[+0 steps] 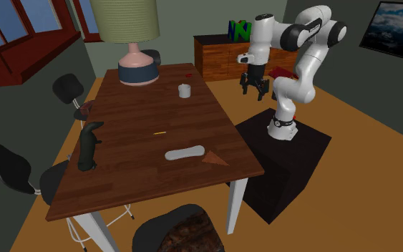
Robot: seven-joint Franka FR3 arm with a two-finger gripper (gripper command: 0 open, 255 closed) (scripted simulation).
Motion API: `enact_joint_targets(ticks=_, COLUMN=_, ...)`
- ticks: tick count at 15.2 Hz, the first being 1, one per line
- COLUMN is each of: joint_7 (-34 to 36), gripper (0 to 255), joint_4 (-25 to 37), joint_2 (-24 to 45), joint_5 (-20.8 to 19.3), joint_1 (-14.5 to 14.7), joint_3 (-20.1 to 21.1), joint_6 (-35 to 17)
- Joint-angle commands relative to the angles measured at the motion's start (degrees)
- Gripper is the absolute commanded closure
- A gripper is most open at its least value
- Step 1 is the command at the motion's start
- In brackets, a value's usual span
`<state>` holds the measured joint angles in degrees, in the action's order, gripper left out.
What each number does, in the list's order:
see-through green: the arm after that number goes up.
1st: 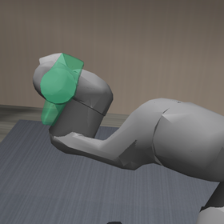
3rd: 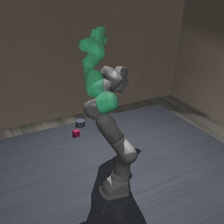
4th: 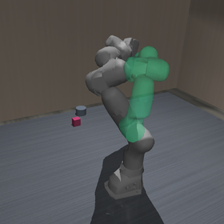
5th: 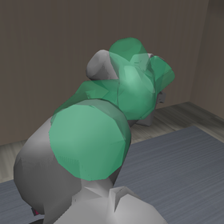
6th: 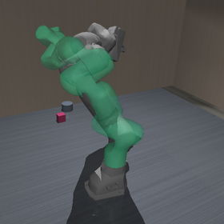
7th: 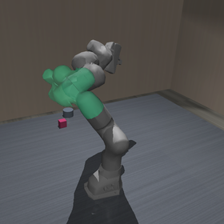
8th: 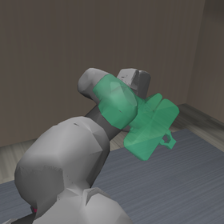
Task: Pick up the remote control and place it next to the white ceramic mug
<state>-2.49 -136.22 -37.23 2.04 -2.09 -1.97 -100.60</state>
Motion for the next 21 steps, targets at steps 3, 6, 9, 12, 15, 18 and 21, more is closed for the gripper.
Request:
enact_joint_targets(ticks=3, joint_7=0.48, gripper=0, joint_4=1.64, joint_2=8.16, joint_5=-0.3, joint_1=-0.78, joint_3=-0.65, joint_6=-6.35)
enact_joint_targets(ticks=6, joint_7=0.92, gripper=0, joint_4=3.38, joint_2=14.34, joint_5=-0.37, joint_1=-1.29, joint_3=-1.08, joint_6=-10.6)
enact_joint_targets(ticks=9, joint_7=1.33, gripper=0, joint_4=5.77, joint_2=20.68, joint_5=-0.33, joint_1=-1.75, joint_3=-1.57, joint_6=-14.35)
enact_joint_targets(ticks=12, joint_7=1.69, gripper=0, joint_4=8.8, joint_2=27.12, joint_5=-0.17, joint_1=-2.17, joint_3=-2.1, joint_6=-17.57)
enact_joint_targets(ticks=15, joint_7=1.98, gripper=0, joint_4=12.44, joint_2=33.62, joint_5=0.14, joint_1=-2.63, joint_3=-2.62, joint_6=-20.21)
enact_joint_targets(ticks=18, joint_7=2.23, gripper=0, joint_4=16.69, joint_2=40.15, joint_5=0.61, joint_1=-3.14, joint_3=-3.11, joint_6=-22.27)
enact_joint_targets(ticks=21, joint_7=2.45, gripper=0, joint_4=21.55, joint_2=46.71, joint_5=1.2, joint_1=-3.72, joint_3=-3.55, joint_6=-23.73)
